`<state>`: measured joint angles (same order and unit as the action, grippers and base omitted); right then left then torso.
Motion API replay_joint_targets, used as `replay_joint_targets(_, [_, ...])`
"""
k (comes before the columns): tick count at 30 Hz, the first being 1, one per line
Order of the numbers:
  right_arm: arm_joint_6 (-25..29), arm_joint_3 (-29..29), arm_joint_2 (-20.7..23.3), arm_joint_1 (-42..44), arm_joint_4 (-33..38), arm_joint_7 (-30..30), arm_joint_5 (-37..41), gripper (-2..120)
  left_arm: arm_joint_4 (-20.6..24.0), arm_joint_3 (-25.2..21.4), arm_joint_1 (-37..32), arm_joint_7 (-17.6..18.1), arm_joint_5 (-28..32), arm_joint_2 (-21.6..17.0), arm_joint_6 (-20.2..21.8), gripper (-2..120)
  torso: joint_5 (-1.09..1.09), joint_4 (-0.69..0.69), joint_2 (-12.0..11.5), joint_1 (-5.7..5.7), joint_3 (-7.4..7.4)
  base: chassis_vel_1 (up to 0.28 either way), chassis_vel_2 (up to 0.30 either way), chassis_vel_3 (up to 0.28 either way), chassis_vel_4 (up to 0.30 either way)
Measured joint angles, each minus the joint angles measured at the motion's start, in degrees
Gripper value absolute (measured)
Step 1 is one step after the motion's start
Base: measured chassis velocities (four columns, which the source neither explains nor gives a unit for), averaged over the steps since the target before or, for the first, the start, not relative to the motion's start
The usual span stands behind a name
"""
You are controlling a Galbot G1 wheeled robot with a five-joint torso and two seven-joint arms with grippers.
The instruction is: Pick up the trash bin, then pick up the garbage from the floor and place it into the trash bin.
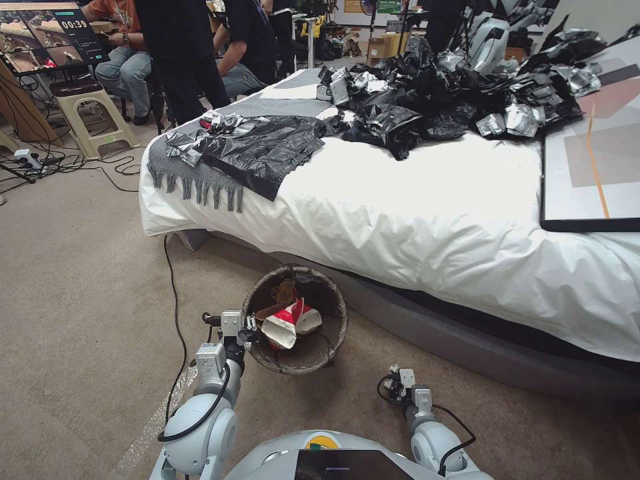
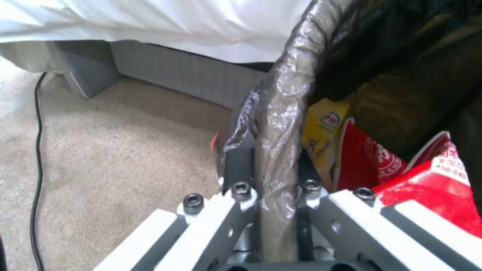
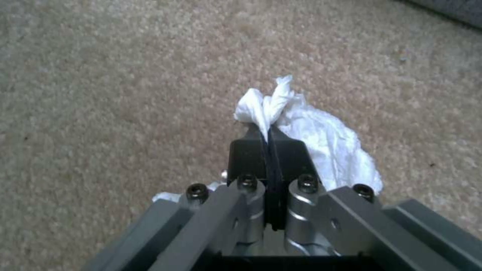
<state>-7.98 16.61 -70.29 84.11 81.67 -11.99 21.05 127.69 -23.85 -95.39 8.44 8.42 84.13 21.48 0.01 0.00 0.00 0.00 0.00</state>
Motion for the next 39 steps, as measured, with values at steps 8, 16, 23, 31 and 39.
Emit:
replay_joint_targets(8, [0.4, 0.5, 0.0, 0.4, 1.6, -0.2, -0.5, 0, 0.0, 0.0, 0.0, 0.0, 0.0, 0.0, 0.0, 0, -0.04, -0.03, 0.0, 0.00, 0.00, 0.000, 0.000, 0.000, 0.000])
replay_joint_targets(16, [1.8, 1.2, 0.2, 2.0, 7.6, -0.7, -1.5, 0, 0.0, -0.1, -0.1, 0.0, -0.1, 0.1, 0.0, 0, -0.02, 0.00, 0.0, 0.00, 0.00, 0.000, 0.000, 0.000, 0.000])
replay_joint_targets(23, [8.4, 0.9, 0.0, 4.1, 17.0, -1.3, -9.1, 0, -0.3, 0.2, 0.1, 0.0, -0.3, 0.2, 0.0, 0, -0.02, 0.00, 0.0, 0.00, 0.00, 0.000, 0.000, 0.000, 0.000])
replay_joint_targets(31, [18.0, -0.6, -0.1, 5.3, 26.7, 0.0, -14.8, 0, -0.3, 0.3, 0.0, 0.0, -0.3, 0.2, 0.0, 0, -0.01, 0.00, 0.0, 0.00, 0.00, 0.000, 0.000, 0.000, 0.000])
replay_joint_targets(39, [25.8, -1.7, -0.1, 4.0, 36.4, 7.6, -15.3, 0, -0.3, 0.5, 0.0, 0.0, -0.4, 0.0, 0.1, 0, -0.01, 0.00, 0.0, 0.00, 0.00, 0.000, 0.000, 0.000, 0.000])
